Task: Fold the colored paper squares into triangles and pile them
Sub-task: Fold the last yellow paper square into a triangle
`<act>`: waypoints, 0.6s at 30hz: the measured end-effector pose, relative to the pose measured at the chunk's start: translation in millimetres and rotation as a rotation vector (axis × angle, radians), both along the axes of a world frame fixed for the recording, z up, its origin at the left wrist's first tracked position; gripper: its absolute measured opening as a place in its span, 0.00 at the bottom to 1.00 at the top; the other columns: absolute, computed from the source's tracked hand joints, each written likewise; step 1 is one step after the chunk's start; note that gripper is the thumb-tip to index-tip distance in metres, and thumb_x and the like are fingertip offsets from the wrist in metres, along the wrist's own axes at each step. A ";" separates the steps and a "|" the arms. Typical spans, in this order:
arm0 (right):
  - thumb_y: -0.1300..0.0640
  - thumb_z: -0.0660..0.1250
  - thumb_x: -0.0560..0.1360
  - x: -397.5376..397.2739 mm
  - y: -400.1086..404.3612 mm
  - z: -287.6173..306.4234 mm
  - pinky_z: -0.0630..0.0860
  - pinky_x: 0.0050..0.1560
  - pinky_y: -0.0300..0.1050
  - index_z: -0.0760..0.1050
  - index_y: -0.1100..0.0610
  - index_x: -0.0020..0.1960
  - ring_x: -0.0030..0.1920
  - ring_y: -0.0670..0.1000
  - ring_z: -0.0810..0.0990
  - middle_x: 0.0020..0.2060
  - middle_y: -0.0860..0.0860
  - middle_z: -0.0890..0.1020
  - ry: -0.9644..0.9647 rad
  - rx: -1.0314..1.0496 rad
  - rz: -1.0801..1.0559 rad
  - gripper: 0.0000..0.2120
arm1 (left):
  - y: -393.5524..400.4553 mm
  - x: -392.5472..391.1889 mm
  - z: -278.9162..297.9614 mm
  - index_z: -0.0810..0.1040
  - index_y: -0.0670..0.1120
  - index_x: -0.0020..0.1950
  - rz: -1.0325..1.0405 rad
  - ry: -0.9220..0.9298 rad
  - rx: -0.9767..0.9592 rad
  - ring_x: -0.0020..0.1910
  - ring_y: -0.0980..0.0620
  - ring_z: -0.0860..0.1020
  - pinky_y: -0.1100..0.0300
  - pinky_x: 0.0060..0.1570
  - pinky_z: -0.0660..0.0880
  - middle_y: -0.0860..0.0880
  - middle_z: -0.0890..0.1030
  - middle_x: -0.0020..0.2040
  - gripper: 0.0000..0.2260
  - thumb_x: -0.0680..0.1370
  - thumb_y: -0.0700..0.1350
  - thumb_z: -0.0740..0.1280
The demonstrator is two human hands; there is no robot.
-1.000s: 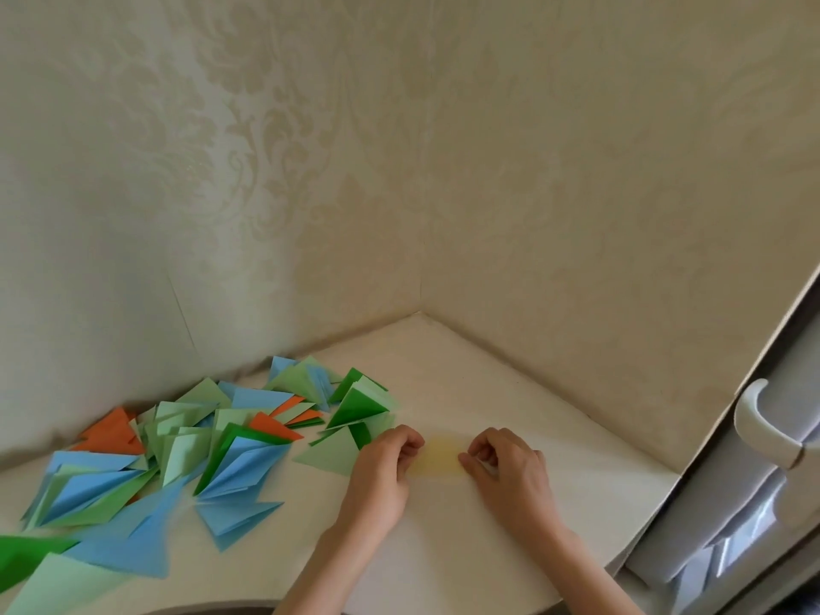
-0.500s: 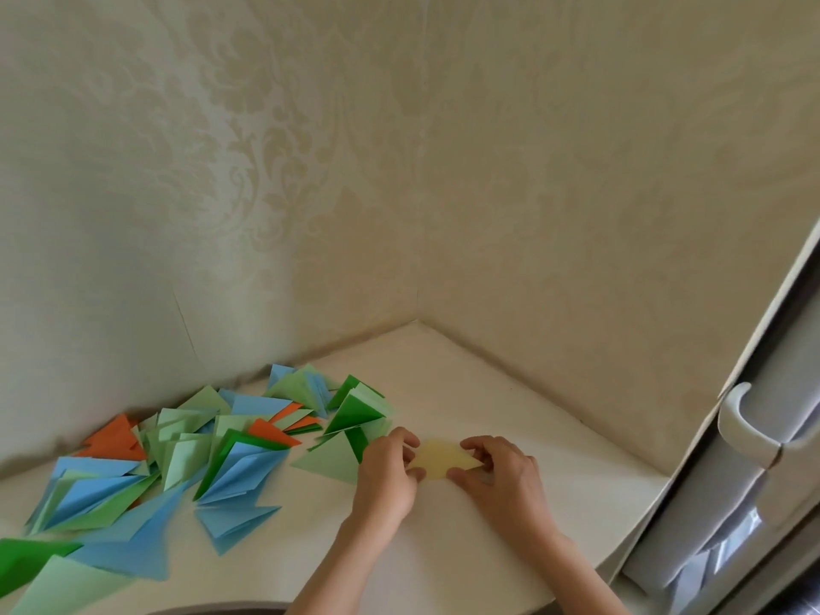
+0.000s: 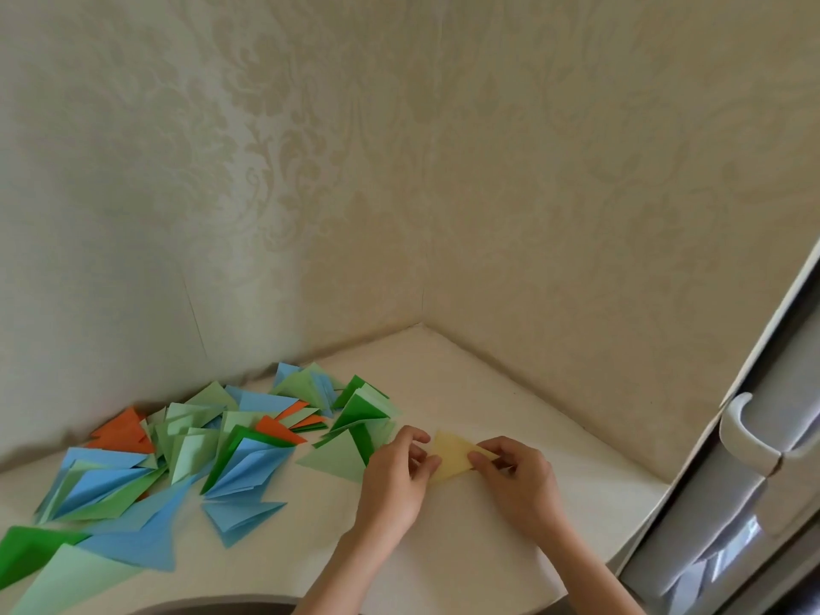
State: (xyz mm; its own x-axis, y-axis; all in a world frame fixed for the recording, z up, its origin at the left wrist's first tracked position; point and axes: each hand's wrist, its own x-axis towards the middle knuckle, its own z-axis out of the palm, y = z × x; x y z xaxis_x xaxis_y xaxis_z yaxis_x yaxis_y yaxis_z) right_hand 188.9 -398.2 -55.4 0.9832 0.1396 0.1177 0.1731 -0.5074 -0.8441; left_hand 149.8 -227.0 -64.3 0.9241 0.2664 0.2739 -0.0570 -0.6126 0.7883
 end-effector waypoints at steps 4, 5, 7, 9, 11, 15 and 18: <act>0.49 0.72 0.73 -0.2 2.2 3.8 0.68 0.33 0.28 0.81 0.45 0.39 0.32 0.38 0.75 0.31 0.37 0.81 0.024 0.052 -0.017 0.04 | -3.6 -1.2 7.3 0.77 0.48 0.51 0.002 -0.043 0.002 0.35 0.62 0.75 0.72 0.35 0.69 0.57 0.76 0.36 0.05 0.76 0.44 0.70; 0.49 0.72 0.73 -0.7 3.9 6.6 0.68 0.33 0.27 0.81 0.45 0.39 0.32 0.37 0.76 0.31 0.37 0.82 0.031 0.058 -0.006 0.04 | -1.5 -2.8 10.3 0.78 0.47 0.51 0.011 -0.052 -0.013 0.36 0.61 0.75 0.72 0.35 0.69 0.57 0.77 0.36 0.05 0.76 0.43 0.70; 0.50 0.72 0.73 -3.8 10.7 15.1 0.69 0.35 0.27 0.82 0.45 0.38 0.35 0.38 0.78 0.33 0.39 0.83 0.031 0.071 0.034 0.05 | 9.9 -9.6 17.4 0.80 0.46 0.49 0.038 -0.084 -0.046 0.36 0.60 0.77 0.71 0.36 0.71 0.55 0.79 0.36 0.04 0.75 0.42 0.72; 0.50 0.72 0.72 -8.4 25.8 24.8 0.69 0.35 0.30 0.82 0.46 0.36 0.36 0.40 0.78 0.33 0.41 0.83 0.003 0.059 0.093 0.06 | 31.7 -22.8 24.0 0.80 0.47 0.45 0.080 -0.132 -0.042 0.37 0.60 0.78 0.69 0.37 0.73 0.55 0.80 0.36 0.04 0.73 0.43 0.73; 0.49 0.72 0.72 -15.1 47.7 32.6 0.69 0.33 0.33 0.82 0.46 0.35 0.33 0.43 0.77 0.32 0.44 0.83 -0.023 0.025 0.164 0.07 | 59.0 -40.0 27.0 0.80 0.49 0.43 0.134 -0.169 0.024 0.38 0.60 0.78 0.66 0.36 0.74 0.56 0.80 0.35 0.04 0.72 0.46 0.74; 0.46 0.71 0.72 -28.3 94.0 27.4 0.69 0.35 0.35 0.83 0.48 0.39 0.30 0.40 0.73 0.31 0.42 0.80 -0.063 -0.126 0.243 0.07 | 100.2 -67.1 20.7 0.82 0.48 0.44 0.227 -0.144 0.154 0.36 0.62 0.78 0.70 0.37 0.73 0.59 0.80 0.36 0.04 0.72 0.45 0.74; 0.42 0.68 0.73 -31.7 111.6 14.1 0.70 0.48 0.43 0.81 0.47 0.41 0.35 0.41 0.75 0.31 0.39 0.77 -0.118 -0.269 0.208 0.10 | 108.5 -68.8 8.3 0.82 0.47 0.49 0.265 -0.095 0.211 0.38 0.62 0.76 0.74 0.38 0.70 0.58 0.79 0.41 0.05 0.74 0.43 0.72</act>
